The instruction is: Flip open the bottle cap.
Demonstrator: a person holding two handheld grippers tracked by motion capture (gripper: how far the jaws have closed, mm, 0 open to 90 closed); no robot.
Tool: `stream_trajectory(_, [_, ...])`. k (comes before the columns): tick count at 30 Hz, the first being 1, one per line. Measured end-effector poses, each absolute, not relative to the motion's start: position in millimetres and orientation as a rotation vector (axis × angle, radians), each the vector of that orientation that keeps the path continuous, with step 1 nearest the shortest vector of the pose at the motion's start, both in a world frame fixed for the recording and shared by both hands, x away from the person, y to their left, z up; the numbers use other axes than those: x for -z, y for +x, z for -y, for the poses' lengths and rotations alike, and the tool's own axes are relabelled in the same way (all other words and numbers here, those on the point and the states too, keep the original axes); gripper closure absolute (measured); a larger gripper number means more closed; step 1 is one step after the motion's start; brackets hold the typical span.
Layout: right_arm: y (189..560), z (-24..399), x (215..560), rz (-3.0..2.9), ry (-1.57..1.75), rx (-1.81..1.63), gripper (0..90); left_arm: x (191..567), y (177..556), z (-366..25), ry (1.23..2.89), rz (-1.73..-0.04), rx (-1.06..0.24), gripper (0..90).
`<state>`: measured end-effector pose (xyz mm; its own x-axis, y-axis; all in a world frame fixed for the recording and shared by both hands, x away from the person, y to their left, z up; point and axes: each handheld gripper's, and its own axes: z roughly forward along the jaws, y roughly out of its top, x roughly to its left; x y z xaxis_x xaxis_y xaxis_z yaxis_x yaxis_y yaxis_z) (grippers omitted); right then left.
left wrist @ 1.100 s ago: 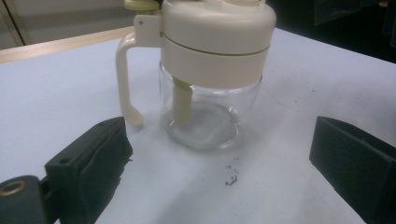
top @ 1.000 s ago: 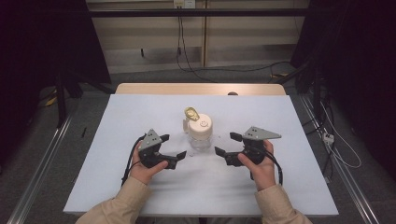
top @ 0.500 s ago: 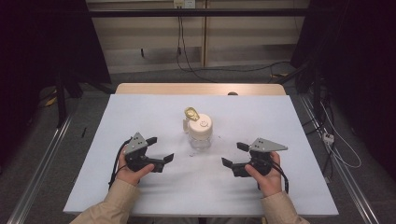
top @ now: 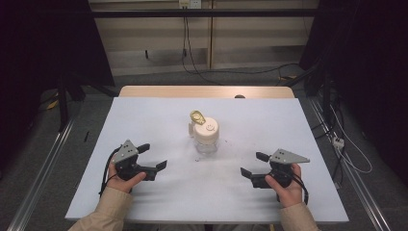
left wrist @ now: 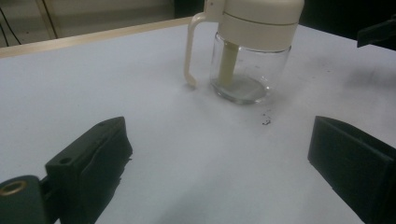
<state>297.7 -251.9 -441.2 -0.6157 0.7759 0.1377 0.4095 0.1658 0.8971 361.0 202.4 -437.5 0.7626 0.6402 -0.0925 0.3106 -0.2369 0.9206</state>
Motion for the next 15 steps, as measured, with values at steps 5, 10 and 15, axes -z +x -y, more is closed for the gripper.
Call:
stream_trajectory(5, [291.4,259.5,443.2,-2.087,1.118,-1.420,12.0,437.8,359.6,-215.3,1.834,-0.754,-0.381,5.0])
stream_trajectory(10, [287.7,267.5,445.9,-2.081,1.132,-1.406,12.1,437.2,358.0,-219.7,1.819,-0.772,-0.388,5.1])
stream_trajectory(15, [288.7,268.4,446.8,-2.072,1.128,-1.403,12.1,437.7,358.6,-219.7,1.833,-0.767,-0.396,5.1])
